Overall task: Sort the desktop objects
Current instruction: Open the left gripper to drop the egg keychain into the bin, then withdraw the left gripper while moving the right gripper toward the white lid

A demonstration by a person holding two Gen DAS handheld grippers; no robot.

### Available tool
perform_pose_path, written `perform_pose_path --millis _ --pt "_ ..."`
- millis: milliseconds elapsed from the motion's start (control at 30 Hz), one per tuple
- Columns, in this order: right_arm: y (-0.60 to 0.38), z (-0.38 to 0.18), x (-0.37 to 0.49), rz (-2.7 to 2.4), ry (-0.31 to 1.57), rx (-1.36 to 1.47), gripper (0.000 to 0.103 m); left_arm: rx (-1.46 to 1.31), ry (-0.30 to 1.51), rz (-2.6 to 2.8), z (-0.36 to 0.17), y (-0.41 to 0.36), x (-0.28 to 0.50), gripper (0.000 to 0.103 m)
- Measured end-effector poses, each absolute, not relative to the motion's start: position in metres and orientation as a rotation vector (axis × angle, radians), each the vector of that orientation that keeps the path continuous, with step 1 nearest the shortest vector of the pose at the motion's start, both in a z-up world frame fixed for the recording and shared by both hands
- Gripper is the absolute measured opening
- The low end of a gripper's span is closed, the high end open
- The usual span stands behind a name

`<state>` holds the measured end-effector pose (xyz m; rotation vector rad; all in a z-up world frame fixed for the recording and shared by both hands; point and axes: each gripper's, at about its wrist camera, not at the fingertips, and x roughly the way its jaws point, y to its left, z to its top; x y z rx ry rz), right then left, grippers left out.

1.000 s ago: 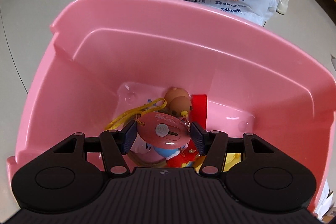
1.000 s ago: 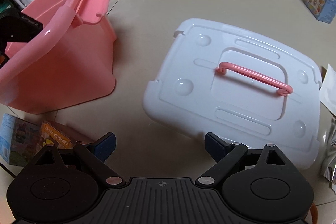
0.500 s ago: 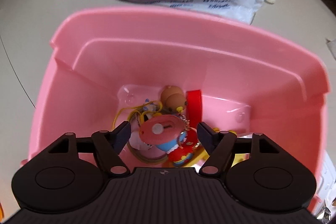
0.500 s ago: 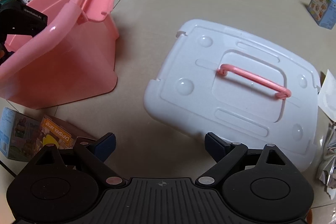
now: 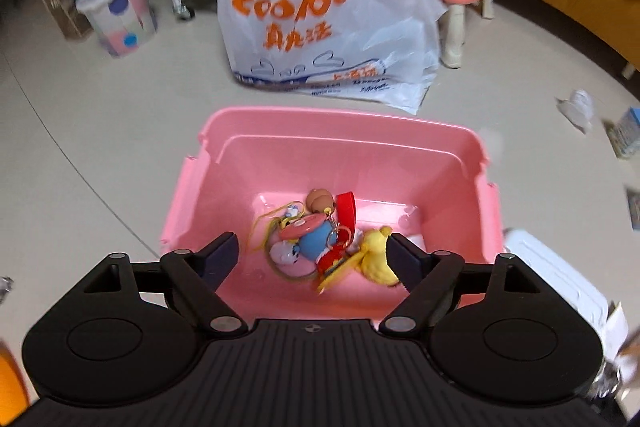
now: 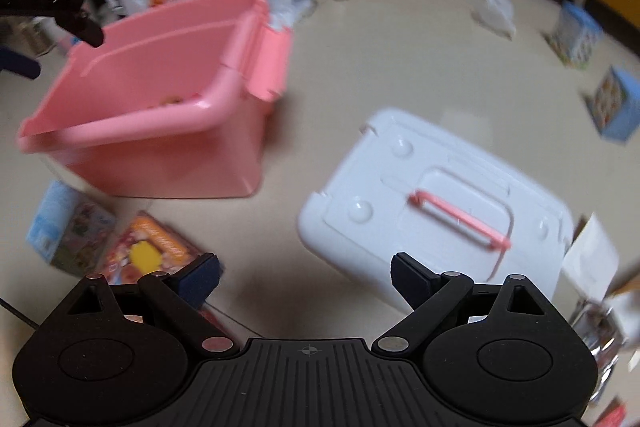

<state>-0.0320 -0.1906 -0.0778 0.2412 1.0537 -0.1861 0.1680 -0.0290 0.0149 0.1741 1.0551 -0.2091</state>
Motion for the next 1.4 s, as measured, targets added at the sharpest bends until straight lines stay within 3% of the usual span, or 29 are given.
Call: perform_pose_path --millis 367,1067,1400 --pt "-0.165 -0.021 -0.055 -0.107 0.965 0.119 0.094 0.236 0.953 -0.21 0.062 0.01 0.084 0.093" --pt "-0.135 0.008 -0.088 0.075 0.926 -0.117 0.096 0.148 1.019 -0.253 0.064 0.04 -0.03 0.093" --pt "-0.16 0.033 -0.064 0.192 0.928 -0.318 0.097 0.184 1.056 -0.257 0.053 0.032 -0.034 0.094"
